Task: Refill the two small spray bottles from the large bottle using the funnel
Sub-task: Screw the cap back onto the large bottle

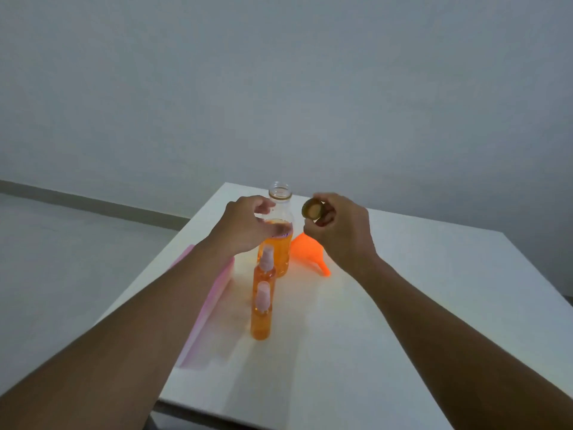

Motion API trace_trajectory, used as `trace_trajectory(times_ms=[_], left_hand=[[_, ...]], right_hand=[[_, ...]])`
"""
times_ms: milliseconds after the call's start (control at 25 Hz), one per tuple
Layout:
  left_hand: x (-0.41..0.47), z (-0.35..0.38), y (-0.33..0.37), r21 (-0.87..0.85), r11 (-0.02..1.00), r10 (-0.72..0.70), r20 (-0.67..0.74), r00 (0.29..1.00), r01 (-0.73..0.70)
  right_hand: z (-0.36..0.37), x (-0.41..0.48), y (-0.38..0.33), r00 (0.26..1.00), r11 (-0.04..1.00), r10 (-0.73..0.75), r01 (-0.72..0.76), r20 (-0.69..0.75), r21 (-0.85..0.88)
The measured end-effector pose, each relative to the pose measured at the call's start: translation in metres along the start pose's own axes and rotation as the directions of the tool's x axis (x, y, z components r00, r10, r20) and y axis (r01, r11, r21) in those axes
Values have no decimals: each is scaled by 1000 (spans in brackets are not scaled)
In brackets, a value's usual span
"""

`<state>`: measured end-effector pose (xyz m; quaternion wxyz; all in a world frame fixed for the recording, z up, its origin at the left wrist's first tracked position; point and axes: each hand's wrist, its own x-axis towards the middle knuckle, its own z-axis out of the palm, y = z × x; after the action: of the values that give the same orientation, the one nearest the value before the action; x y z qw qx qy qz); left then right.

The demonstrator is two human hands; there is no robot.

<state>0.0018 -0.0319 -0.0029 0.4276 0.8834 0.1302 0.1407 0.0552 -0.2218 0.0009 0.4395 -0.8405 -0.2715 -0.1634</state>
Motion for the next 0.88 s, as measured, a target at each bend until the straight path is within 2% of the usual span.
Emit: trace_trajectory(times_ms=[80, 160, 400, 760, 880], left_hand=[[0, 1, -2, -5, 1000, 16, -12, 1000, -16], [1, 2, -5, 13, 1000, 23, -20, 1000, -23], [5, 2, -11, 45, 998, 46, -10, 999, -45], [8, 3, -17, 61, 995, 79, -20, 997, -77], [6, 4, -17, 54, 995, 85, -27, 996, -84]], right_hand=[[-4, 29, -16, 994, 992, -93, 97, 58, -80], [-3, 52, -26, 973, 977, -151, 174, 175, -126], [-15, 88, -43, 831, 979, -107, 184, 547, -88], [-6, 103, -74, 710, 820, -152, 479, 687, -314], [-3, 104, -79, 719, 750, -115, 515, 685, -415]])
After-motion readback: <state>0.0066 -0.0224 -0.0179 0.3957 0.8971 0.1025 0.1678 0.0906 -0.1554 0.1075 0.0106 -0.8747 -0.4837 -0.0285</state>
